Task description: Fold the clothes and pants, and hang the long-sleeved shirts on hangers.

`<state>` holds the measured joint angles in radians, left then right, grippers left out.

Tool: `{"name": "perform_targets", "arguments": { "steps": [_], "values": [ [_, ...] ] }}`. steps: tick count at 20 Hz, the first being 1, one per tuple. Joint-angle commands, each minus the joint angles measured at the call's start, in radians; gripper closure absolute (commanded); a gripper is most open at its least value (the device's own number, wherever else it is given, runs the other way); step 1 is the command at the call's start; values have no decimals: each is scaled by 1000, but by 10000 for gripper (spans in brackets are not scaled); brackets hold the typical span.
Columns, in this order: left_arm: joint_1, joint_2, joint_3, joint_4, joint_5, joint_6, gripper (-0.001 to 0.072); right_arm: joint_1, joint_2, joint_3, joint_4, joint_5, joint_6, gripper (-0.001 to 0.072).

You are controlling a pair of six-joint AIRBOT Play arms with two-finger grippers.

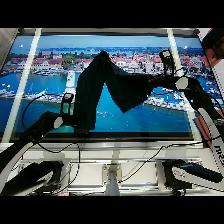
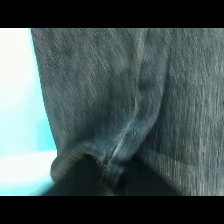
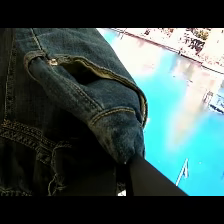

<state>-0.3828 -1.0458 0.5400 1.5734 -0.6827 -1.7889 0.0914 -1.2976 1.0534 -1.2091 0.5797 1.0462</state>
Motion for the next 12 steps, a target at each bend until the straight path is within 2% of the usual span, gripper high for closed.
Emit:
{"name": "perform_targets", "arguments": {
  "steps": [1, 3, 6, 9, 12],
  "values": [
    [-4, -13, 20, 50, 103, -71, 679, 0, 2, 1, 0, 7, 0, 667],
    [6, 6, 68, 78, 104, -71, 680, 0, 10, 5, -6, 6, 0, 667],
    [62, 79, 179, 207, 104, -71, 681, -31, 38, 46, -27, 4, 18, 667],
    [196, 182, 303, 297, 114, -71, 681, -154, 63, 113, -26, 8, 146, 668],
    [385, 287, 359, 314, 219, -71, 681, -301, 92, 162, -18, 60, 222, 668]
  ]
}}
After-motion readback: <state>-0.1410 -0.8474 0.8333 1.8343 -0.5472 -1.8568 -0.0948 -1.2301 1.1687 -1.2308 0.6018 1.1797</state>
